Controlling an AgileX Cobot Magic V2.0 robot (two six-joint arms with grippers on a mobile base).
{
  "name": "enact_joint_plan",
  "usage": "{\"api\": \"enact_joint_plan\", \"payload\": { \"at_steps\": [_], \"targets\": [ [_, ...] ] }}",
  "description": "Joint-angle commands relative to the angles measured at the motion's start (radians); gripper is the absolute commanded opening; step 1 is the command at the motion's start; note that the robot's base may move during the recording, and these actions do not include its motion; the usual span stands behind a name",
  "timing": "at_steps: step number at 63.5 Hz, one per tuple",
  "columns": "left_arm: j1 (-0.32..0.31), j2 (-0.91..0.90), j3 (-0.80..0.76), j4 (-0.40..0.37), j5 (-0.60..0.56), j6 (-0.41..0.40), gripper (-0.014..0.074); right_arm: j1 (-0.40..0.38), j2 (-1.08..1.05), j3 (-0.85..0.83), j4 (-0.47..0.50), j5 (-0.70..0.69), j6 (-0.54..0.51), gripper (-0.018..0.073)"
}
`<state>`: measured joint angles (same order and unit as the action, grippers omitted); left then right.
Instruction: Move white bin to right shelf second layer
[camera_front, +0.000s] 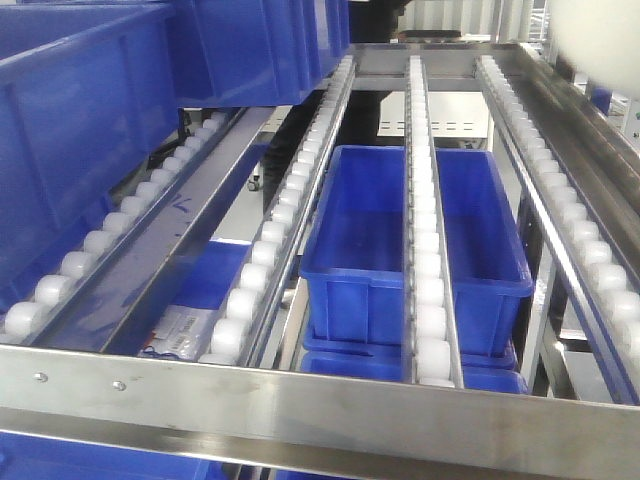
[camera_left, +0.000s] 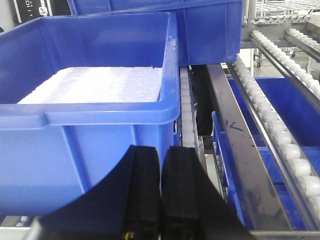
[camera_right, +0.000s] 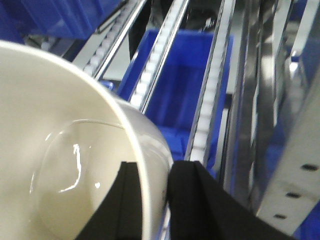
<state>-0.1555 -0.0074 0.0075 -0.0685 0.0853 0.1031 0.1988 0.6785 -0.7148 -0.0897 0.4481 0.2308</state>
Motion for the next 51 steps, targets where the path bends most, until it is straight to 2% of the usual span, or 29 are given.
{"api": "enact_joint_plan", "payload": {
  "at_steps": [1, 13, 38, 51],
  "targets": [
    [-0.004, -0.014, 0.037, -0.005, -0.085, -0.004, 0.0085, -0.004, 0.054, -0.028, 0.033, -0.086, -0.003, 0.0055],
    [-0.004, -0.014, 0.037, -0.005, -0.085, -0.004, 0.0085, 0.000, 0.219, -0.070, 0.108, -0.089, -0.003, 0.0055],
    [-0.004, -0.014, 0.037, -0.005, -0.085, -0.004, 0.0085, 0.126, 0.584, -0.293, 0.110, -0.191, -0.003, 0.0055],
    [-0.004, -0.014, 0.037, -0.005, -0.085, -0.004, 0.0085, 0.154, 0.733, -0.399, 0.108, -0.247, -0.003, 0.0055]
  ]
}}
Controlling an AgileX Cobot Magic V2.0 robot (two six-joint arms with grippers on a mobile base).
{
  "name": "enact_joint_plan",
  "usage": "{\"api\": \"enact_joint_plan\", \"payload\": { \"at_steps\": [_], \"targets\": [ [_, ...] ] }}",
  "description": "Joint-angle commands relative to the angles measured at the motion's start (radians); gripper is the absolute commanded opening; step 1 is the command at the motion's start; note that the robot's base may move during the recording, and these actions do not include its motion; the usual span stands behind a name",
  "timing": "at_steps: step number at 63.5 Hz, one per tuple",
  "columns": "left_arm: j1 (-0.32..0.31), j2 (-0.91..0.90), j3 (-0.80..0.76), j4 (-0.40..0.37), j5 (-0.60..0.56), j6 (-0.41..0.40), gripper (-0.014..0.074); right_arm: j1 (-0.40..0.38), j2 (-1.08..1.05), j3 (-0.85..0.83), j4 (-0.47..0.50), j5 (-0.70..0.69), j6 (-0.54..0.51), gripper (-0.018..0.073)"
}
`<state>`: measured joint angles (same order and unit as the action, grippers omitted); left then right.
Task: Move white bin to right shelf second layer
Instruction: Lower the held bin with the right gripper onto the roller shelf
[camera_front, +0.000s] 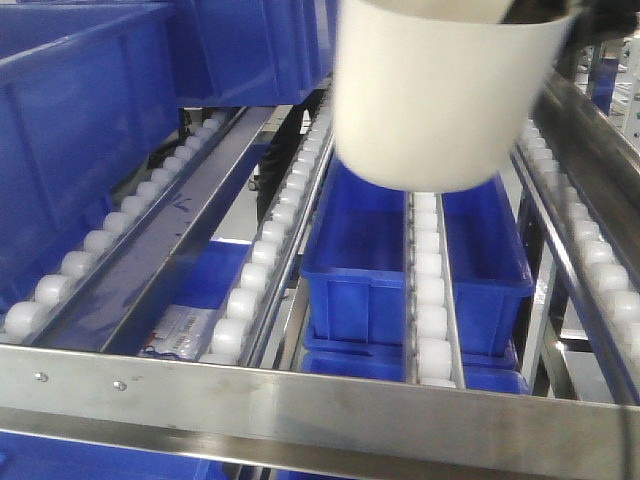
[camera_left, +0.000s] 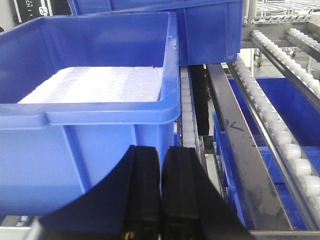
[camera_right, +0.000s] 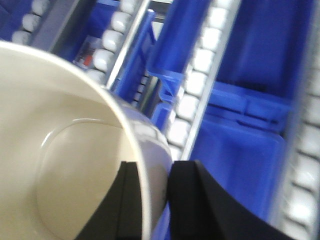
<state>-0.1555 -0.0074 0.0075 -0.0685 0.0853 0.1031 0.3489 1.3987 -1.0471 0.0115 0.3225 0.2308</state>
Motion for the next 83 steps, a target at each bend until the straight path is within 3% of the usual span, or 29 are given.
{"api": "enact_joint_plan", "payload": {
  "at_steps": [1, 33, 83],
  "targets": [
    [-0.004, -0.014, 0.037, -0.005, -0.085, -0.004, 0.0085, 0.004, 0.021, -0.070, 0.007, -0.133, -0.003, 0.0055],
    [-0.004, -0.014, 0.037, -0.005, -0.085, -0.004, 0.0085, 0.029, 0.233, -0.117, 0.007, -0.213, -0.003, 0.0055],
    [-0.004, -0.014, 0.037, -0.005, -0.085, -0.004, 0.0085, 0.037, 0.329, -0.119, 0.007, -0.261, -0.003, 0.0055]
  ]
}}
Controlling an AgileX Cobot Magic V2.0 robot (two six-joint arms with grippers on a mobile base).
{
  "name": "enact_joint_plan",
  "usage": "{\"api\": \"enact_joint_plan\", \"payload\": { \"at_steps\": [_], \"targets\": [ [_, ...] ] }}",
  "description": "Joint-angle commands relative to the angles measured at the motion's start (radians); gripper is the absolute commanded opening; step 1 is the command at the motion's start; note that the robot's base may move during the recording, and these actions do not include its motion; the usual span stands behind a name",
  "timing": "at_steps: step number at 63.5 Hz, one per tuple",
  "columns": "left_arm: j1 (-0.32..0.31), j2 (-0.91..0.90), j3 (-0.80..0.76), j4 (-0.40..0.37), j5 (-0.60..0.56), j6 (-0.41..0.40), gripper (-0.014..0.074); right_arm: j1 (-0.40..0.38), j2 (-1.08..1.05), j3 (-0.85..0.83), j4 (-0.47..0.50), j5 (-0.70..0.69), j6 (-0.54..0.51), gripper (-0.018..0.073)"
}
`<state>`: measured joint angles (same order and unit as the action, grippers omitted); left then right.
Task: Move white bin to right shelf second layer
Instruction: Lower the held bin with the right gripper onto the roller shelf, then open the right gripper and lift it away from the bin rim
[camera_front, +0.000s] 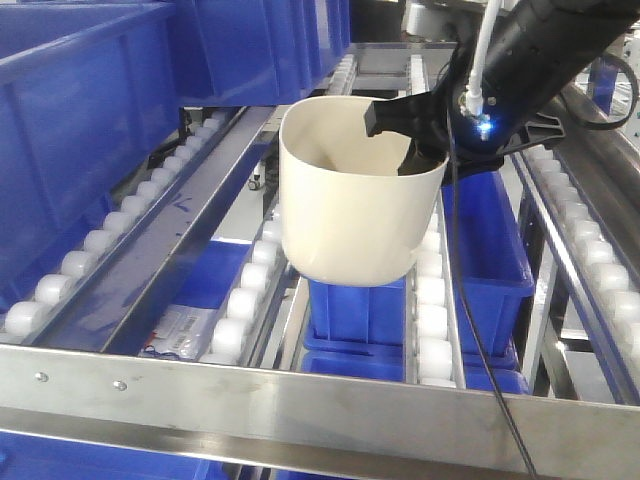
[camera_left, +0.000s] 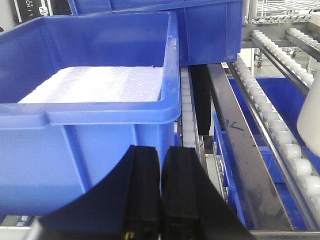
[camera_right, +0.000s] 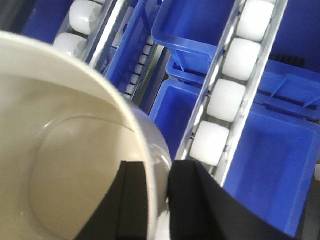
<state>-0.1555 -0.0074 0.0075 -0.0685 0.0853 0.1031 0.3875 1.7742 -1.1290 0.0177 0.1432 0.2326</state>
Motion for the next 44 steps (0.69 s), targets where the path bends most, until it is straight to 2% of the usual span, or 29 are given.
{"api": "enact_joint_plan", "payload": {
  "at_steps": [1, 20, 25, 29, 34, 37, 44],
  "targets": [
    [-0.004, -0.014, 0.037, -0.005, -0.085, -0.004, 0.0085, -0.001, -0.046, -0.037, 0.000, -0.082, -0.005, 0.0055],
    [-0.004, -0.014, 0.037, -0.005, -0.085, -0.004, 0.0085, -0.001, -0.046, -0.037, 0.000, -0.087, -0.005, 0.0079],
    [-0.004, -0.014, 0.037, -0.005, -0.085, -0.004, 0.0085, -0.001, -0.046, -0.037, 0.000, -0.090, -0.005, 0.0176],
    [-0.004, -0.014, 0.037, -0.005, -0.085, -0.004, 0.0085, -0.001, -0.046, -0.037, 0.003, -0.094, -0.005, 0.0314],
    [-0.004, -0.014, 0.037, -0.005, -0.085, -0.004, 0.0085, -0.001, -0.047, -0.037, 0.007, -0.095, -0.005, 0.0443],
    [-0.004, -0.014, 0.037, -0.005, -0.085, -0.004, 0.0085, -0.001, -0.050, -0.037, 0.008, -0.095, -0.005, 0.0480],
    [-0.004, -0.014, 0.037, -0.005, -0.085, -0.004, 0.0085, -0.001, -0.064, -0.037, 0.009, -0.099, -0.005, 0.0483]
  ]
}}
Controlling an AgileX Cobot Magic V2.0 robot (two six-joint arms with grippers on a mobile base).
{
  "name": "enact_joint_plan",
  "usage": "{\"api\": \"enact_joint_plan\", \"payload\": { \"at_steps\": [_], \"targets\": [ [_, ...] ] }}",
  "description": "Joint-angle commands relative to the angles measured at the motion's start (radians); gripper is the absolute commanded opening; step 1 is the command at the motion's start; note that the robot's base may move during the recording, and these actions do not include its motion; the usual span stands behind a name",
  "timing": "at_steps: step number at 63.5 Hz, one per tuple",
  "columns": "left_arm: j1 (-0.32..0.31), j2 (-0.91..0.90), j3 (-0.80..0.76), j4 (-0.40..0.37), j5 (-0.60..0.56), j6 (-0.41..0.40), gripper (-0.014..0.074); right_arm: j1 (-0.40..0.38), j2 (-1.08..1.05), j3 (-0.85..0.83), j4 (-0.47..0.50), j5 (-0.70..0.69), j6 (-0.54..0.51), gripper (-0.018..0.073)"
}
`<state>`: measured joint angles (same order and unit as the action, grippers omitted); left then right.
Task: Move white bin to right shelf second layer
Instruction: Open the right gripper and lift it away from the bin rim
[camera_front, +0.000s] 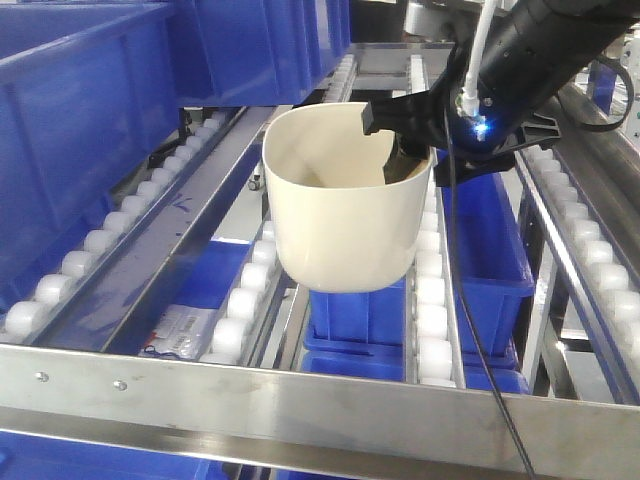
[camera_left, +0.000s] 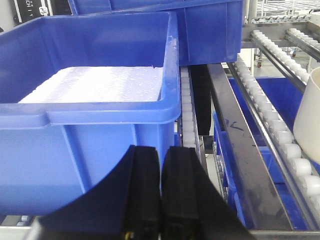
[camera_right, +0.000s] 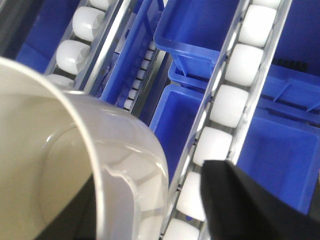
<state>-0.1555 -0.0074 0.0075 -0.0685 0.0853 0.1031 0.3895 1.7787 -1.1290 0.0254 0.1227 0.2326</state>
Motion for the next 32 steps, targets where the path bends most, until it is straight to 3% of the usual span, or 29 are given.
{"api": "enact_joint_plan", "payload": {
  "at_steps": [1, 32],
  "targets": [
    [-0.004, -0.014, 0.037, -0.005, -0.085, -0.004, 0.0085, -0.003, -0.071, -0.037, 0.001, -0.082, -0.005, 0.0483],
    [-0.004, -0.014, 0.037, -0.005, -0.085, -0.004, 0.0085, -0.003, -0.188, -0.037, 0.001, -0.077, -0.005, 0.0475]
  ]
}}
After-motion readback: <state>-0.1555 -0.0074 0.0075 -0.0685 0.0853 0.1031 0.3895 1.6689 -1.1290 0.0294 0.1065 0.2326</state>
